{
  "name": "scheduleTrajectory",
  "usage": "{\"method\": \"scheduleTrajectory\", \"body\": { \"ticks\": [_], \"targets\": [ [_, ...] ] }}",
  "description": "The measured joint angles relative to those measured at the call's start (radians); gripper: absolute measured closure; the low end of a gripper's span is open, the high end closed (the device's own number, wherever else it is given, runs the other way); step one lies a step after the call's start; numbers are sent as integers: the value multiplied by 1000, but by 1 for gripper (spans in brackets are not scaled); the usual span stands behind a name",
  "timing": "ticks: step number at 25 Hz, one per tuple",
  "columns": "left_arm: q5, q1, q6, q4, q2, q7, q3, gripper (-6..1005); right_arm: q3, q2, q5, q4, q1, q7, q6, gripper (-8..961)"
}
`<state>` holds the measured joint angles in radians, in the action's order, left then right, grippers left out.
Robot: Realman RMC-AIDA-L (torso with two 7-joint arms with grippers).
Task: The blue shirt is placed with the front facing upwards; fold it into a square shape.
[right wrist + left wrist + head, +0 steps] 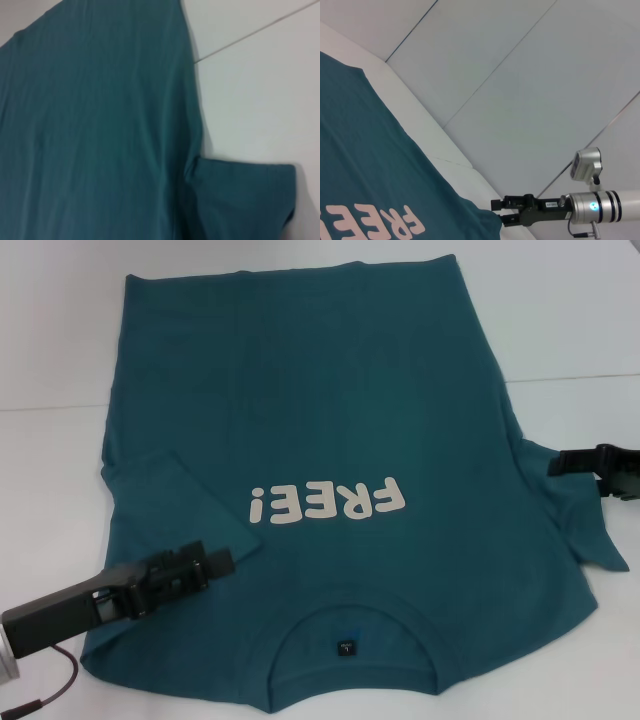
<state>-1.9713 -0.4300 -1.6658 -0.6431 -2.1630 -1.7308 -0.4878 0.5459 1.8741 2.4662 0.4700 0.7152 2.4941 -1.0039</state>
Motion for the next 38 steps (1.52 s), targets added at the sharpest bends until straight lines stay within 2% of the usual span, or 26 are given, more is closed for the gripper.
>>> {"method": "scheduleTrajectory", "body": {
  "ticks": [7,18,26,37,38],
  "targets": [
    [1,-1,0,0,0,-1,2,122,49,12,1,-43,25,0,74,150],
    [14,-1,0,2,0,-1,1,122,59,18,-4,-33,33,2,73,212],
    [14,-3,0,2,0,-4,2,122,60,15,0,-38,33,9,76,449],
    [14,-3,0,2,0,-5,2,122,60,12,1,-34,27,12,79,889],
    [14,-3,0,2,0,-6,2,122,60,11,1,-34,26,12,78,898]
  ]
}}
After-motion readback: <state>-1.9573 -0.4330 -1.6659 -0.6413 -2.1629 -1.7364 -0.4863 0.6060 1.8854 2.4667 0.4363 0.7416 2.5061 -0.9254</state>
